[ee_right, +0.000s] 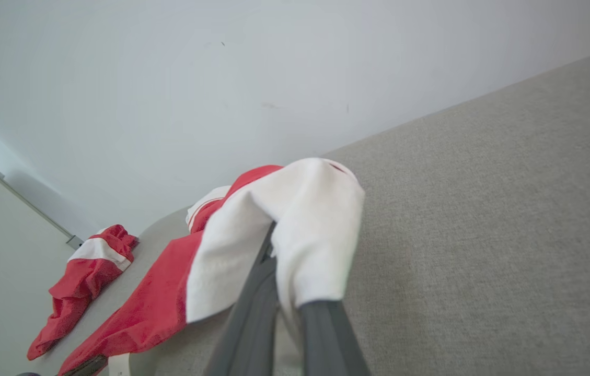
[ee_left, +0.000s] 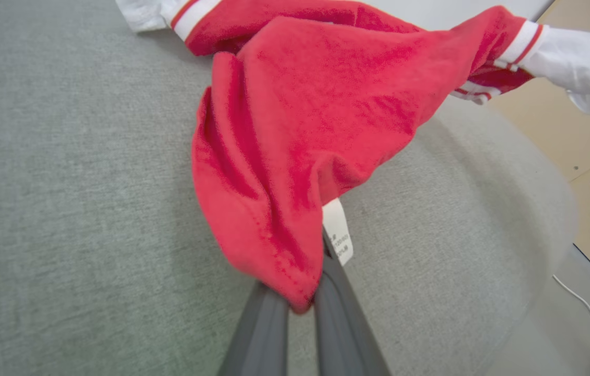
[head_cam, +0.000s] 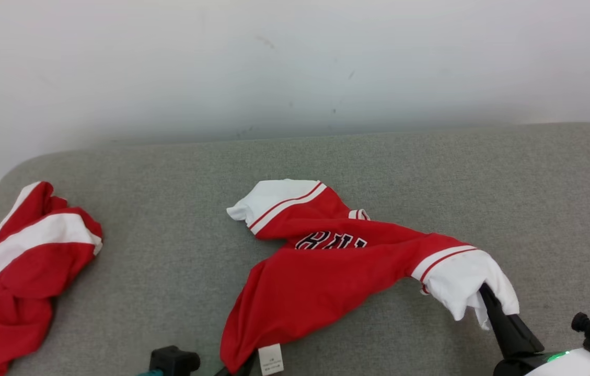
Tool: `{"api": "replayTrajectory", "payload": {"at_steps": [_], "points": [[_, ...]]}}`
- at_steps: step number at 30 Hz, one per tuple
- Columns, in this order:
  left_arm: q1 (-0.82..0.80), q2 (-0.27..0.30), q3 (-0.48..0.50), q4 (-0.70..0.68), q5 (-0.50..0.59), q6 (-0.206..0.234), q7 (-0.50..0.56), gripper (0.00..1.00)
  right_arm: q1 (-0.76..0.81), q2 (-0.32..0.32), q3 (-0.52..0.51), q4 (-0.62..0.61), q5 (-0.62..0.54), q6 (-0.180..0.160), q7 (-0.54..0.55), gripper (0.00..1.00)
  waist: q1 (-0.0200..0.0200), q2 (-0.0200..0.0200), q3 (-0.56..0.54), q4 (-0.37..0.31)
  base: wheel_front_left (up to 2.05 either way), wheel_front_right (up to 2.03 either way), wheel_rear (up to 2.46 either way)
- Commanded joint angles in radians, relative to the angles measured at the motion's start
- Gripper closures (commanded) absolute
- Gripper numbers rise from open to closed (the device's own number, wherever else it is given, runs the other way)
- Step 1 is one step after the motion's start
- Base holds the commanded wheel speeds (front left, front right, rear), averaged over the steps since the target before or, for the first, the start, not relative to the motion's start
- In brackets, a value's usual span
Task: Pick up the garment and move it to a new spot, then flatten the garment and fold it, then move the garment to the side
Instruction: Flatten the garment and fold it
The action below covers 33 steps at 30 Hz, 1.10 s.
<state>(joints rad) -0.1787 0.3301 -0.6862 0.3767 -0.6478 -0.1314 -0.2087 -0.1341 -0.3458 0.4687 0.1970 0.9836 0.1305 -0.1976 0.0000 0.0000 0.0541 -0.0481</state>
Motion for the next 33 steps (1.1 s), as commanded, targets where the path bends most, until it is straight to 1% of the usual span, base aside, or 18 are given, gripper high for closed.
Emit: {"api": "replayTrajectory", "payload": {"at_steps": [1, 4, 7, 12, 16, 19, 22, 25, 26, 28, 29, 31, 33], "points": [[0.002, 0.028, -0.017, -0.039, -0.050, 0.002, 0.019, 1.00, 0.018, -0.026, -0.006, -0.041, 0.028, 0.000, 0.007, 1.00, 0.0000, 0.0000, -0.012, 0.000, 0.00, 0.00, 0.00], [0.008, 0.077, -0.045, -0.142, -0.158, 0.002, 0.063, 1.00, 0.032, -0.078, -0.029, -0.138, 0.085, 0.000, 0.011, 1.00, 0.0000, 0.0000, -0.030, 0.001, 0.00, 0.00, 0.00], [0.017, 0.118, -0.054, -0.272, -0.272, 0.002, 0.111, 1.00, 0.045, -0.119, -0.063, -0.242, 0.138, 0.000, 0.010, 1.00, 0.0000, 0.0000, -0.047, 0.004, 0.00, 0.00, 0.00], [0.023, 0.188, -0.014, -0.509, -0.440, 0.002, 0.196, 1.00, 0.061, -0.186, -0.154, -0.411, 0.200, 0.000, 0.006, 1.00, 0.0000, 0.0000, -0.065, 0.011, 0.00, 0.00, 0.00], [0.004, 0.245, 0.050, -0.714, -0.545, 0.037, 0.260, 1.00, 0.063, -0.225, -0.258, -0.544, 0.251, 0.000, 0.011, 1.00, 0.0000, 0.0000, -0.076, 0.014, 0.00, 0.00, 0.00], [-0.032, 0.280, 0.102, -0.864, -0.603, 0.077, 0.304, 1.00, 0.061, -0.260, -0.347, -0.625, 0.291, 0.000, 0.034, 1.00, 0.0000, 0.0000, -0.080, 0.018, 0.00, 0.00, 0.00], [-0.089, 0.300, 0.154, -0.985, -0.654, 0.118, 0.345, 1.00, 0.053, -0.293, -0.437, -0.696, 0.329, 0.000, 0.066, 1.00, 0.0000, 0.0000, -0.080, 0.025, 0.00, 0.00, 0.00], [-0.173, 0.316, 0.201, -1.058, -0.669, 0.162, 0.385, 1.00, 0.044, -0.322, -0.526, -0.750, 0.365, 0.000, 0.103, 1.00, 0.0000, 0.0000, -0.073, 0.030, 0.00, 0.00, 0.00], [-0.173, 0.316, 0.201, -1.058, -0.669, 0.162, 0.385, 1.00, 0.044, -0.322, -0.526, -0.750, 0.365, 0.000, 0.103, 1.00, 0.0000, 0.0000, -0.073, 0.030, 0.00, 0.00, 0.00], [-0.231, 0.323, 0.223, -1.079, -0.678, 0.186, 0.415, 1.00, 0.042, -0.346, -0.582, -0.765, 0.365, 0.000, 0.133, 1.00, 0.0000, 0.0000, -0.063, 0.031, 0.00, 0.00, 0.00], [-0.261, 0.328, 0.228, -1.082, -0.679, 0.194, 0.430, 1.00, 0.040, -0.352, -0.604, -0.771, 0.370, 0.000, 0.150, 1.00, 0.0000, 0.0000, -0.055, 0.032, 0.00, 0.00, 0.00], [-0.316, 0.328, 0.235, -1.067, -0.679, 0.208, 0.458, 1.00, 0.035, -0.374, -0.647, -0.759, 0.341, 0.000, 0.189, 1.00, 0.0000, 0.0000, -0.029, 0.033, 0.00, 0.00, 0.00], [-0.368, 0.326, 0.231, -1.035, -0.666, 0.214, 0.483, 1.00, 0.016, -0.369, -0.666, -0.743, 0.331, 0.000, 0.228, 1.00, 0.0000, 0.0000, 0.008, 0.034, 0.00, 0.00, 0.00]]}}
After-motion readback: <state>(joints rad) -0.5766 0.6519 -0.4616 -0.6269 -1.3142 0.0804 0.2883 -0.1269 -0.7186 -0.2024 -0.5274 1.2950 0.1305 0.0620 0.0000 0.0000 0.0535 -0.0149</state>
